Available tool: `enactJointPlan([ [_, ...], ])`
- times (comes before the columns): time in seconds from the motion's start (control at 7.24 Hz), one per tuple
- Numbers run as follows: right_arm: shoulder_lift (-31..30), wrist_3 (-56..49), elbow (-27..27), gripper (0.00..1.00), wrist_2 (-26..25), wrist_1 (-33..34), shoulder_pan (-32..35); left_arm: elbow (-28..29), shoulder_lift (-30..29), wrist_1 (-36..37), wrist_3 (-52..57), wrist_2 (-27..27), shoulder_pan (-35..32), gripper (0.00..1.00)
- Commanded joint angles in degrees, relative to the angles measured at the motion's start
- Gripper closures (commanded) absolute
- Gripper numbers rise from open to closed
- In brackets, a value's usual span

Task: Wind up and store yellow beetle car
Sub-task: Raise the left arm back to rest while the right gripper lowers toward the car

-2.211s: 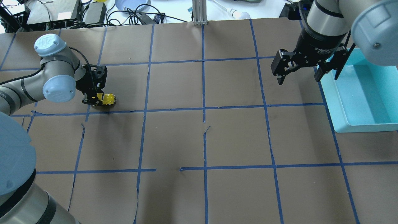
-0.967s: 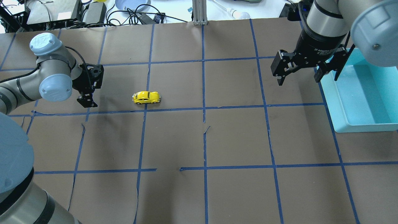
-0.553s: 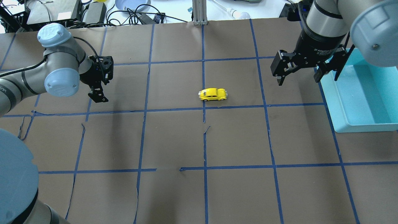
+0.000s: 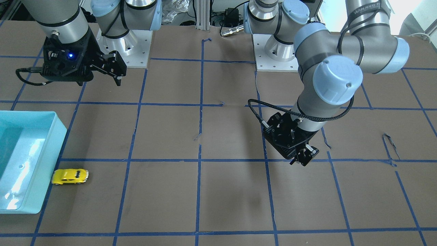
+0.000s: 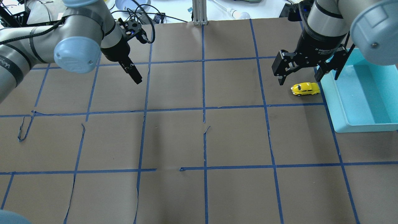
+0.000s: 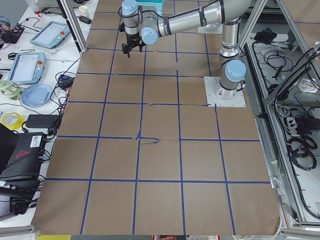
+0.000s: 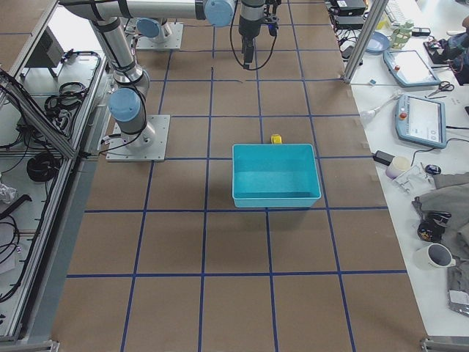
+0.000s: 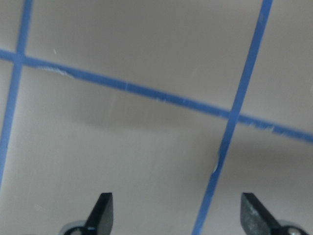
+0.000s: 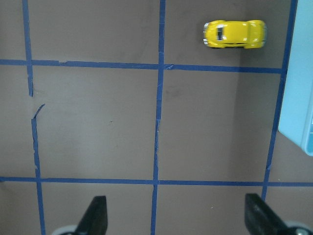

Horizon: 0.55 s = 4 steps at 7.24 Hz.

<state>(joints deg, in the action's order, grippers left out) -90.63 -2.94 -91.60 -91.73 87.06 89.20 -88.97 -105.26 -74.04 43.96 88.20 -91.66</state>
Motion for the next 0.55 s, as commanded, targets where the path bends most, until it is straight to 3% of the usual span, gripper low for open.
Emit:
enactJointPlan([
  [0.0,1.8,-8.5,0.0,0.0,-0.7,2.0,-1.3,7.3,4.7,-12.2,-23.3,0.4,-2.6,0.07],
  [0.14,3.3,-22.8,-0.1,0.0,-1.2,6.7,-1.4,10.4,7.0,-20.5,-27.2,2.7,-2.6,0.07],
  [0.28,5.1,-34.8,-0.4,0.0,-0.9,7.2,-1.8,10.6,9.0,-23.2,-31.2,2.9,-1.9,0.1],
  [0.41,5.8,-40.1,-0.8,0.0,-0.5,8.4,-3.6,10.6,10.1,-22.2,-34.4,2.9,0.2,0.11],
])
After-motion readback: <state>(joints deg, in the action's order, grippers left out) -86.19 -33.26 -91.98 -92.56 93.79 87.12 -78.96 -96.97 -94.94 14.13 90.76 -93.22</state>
